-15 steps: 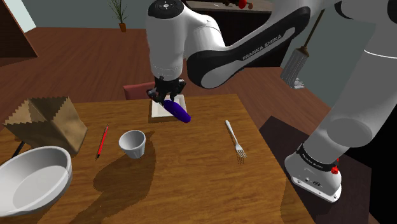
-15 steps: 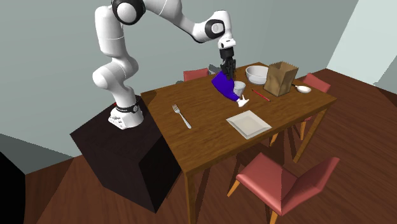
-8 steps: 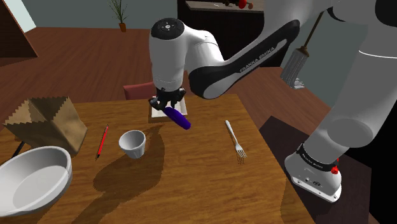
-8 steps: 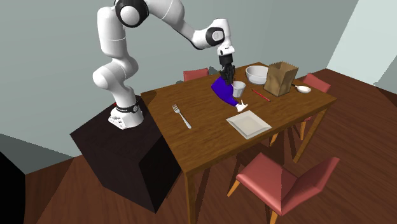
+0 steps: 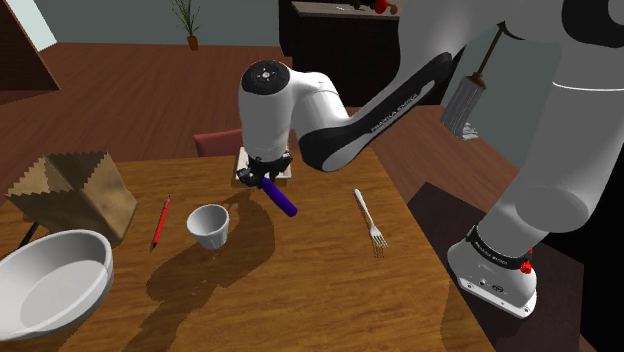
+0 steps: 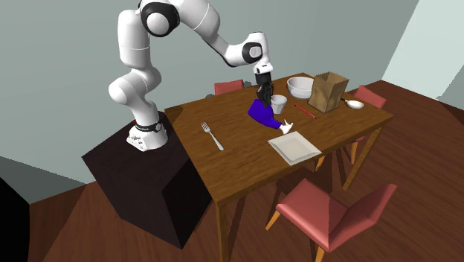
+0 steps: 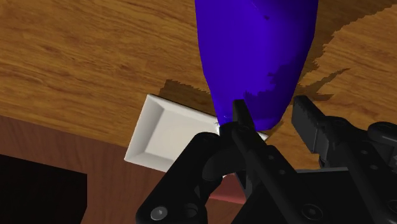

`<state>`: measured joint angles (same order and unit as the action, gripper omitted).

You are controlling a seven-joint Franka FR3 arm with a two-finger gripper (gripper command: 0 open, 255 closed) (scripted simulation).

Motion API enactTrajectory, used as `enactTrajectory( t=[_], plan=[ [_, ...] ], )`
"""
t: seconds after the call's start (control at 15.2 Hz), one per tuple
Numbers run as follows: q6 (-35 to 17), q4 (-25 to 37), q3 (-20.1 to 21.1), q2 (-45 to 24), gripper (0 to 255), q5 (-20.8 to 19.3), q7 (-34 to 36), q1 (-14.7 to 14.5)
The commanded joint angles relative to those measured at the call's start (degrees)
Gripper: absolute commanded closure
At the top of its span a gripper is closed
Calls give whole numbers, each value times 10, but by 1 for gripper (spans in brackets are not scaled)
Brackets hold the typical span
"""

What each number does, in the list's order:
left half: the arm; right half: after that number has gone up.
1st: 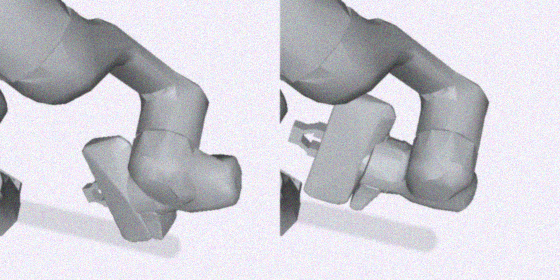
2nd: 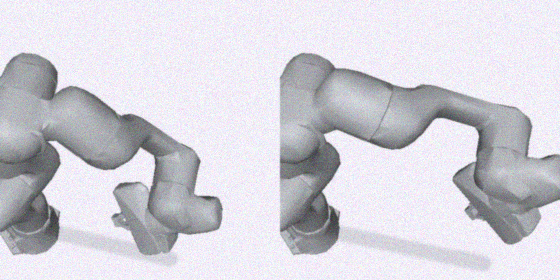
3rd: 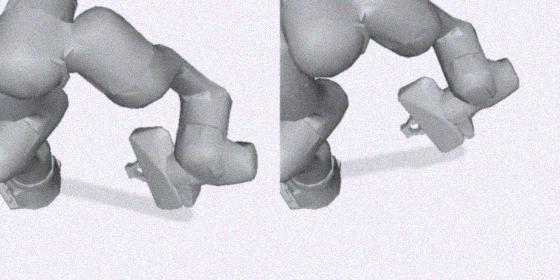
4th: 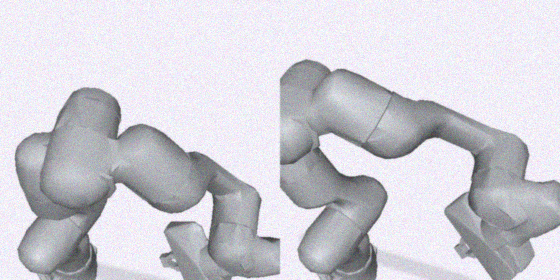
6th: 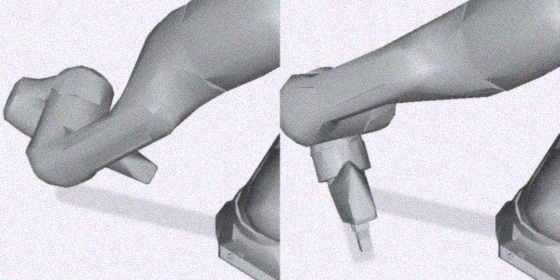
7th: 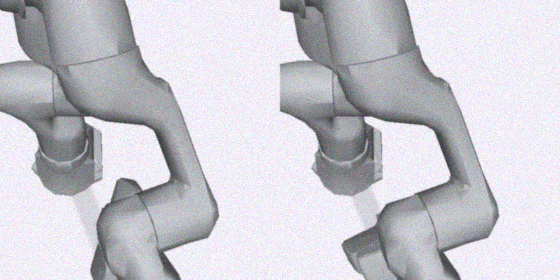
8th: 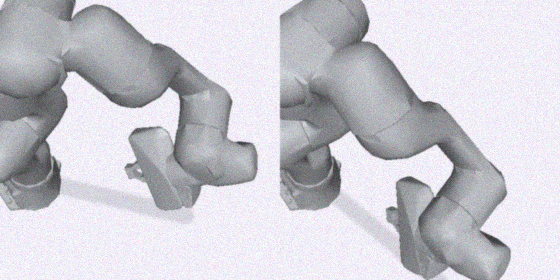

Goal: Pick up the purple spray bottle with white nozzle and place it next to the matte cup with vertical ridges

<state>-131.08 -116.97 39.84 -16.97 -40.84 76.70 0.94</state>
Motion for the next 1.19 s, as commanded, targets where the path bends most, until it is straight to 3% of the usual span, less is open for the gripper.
enactTrajectory(
  t=[0.0,0.2,0.73,0.79,1.12],
  plan=[
    [-7,-1,-5,-11,255,-14,12,-5],
    [-17,-3,-14,-27,255,-33,28,-11],
    [-17,-3,-14,-27,255,-33,28,-12],
    [-17,-3,-14,-27,0,-33,28,-12],
    [-17,-3,-14,-27,0,-33,28,-12]
  ],
)
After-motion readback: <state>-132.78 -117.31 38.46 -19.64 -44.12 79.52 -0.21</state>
